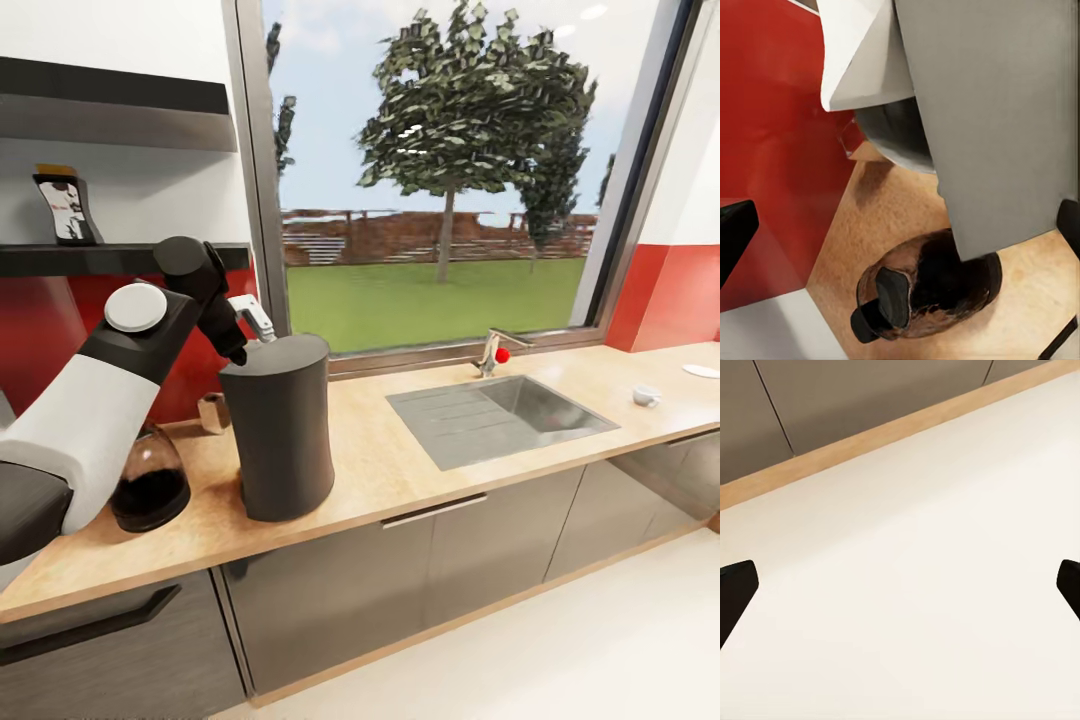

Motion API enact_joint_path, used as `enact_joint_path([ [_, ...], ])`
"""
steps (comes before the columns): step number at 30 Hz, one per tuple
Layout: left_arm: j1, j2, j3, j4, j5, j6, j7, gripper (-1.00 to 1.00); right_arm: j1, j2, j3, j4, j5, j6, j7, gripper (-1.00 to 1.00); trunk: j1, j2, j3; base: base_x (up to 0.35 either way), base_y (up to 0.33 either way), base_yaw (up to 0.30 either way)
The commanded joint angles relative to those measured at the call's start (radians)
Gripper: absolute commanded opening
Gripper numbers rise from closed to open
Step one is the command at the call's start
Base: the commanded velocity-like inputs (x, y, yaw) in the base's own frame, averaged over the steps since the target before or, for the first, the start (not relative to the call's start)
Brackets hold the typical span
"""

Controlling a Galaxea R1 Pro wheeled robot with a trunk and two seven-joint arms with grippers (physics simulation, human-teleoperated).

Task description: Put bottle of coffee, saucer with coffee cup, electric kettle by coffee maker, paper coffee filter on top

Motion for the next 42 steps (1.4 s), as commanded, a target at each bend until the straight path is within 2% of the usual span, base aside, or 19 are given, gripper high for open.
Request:
enact_joint_path([
  [1, -0.001, 0.0, -0.003, -0.001, -0.008, 0.011, -0.009, 1.0, -0.001, 0.001, -0.009, 0.001, 0.008, -0.004, 0.005, 1.0, 0.0, -0.002, -0.002, -0.023, 0.0, 0.0],
  [19, -0.001, -0.002, -0.005, -0.001, -0.009, 0.011, -0.009, 1.0, -0.001, 0.001, -0.009, 0.0, 0.007, -0.004, 0.003, 1.0, 0.0, -0.002, -0.002, -0.009, 0.0, 0.008],
  [42, -0.001, -0.001, -0.005, -0.001, -0.012, 0.012, -0.009, 1.0, -0.001, 0.0, -0.009, -0.001, 0.007, -0.005, 0.003, 1.0, 0.0, -0.002, 0.016, -0.037, 0.0, 0.188],
])
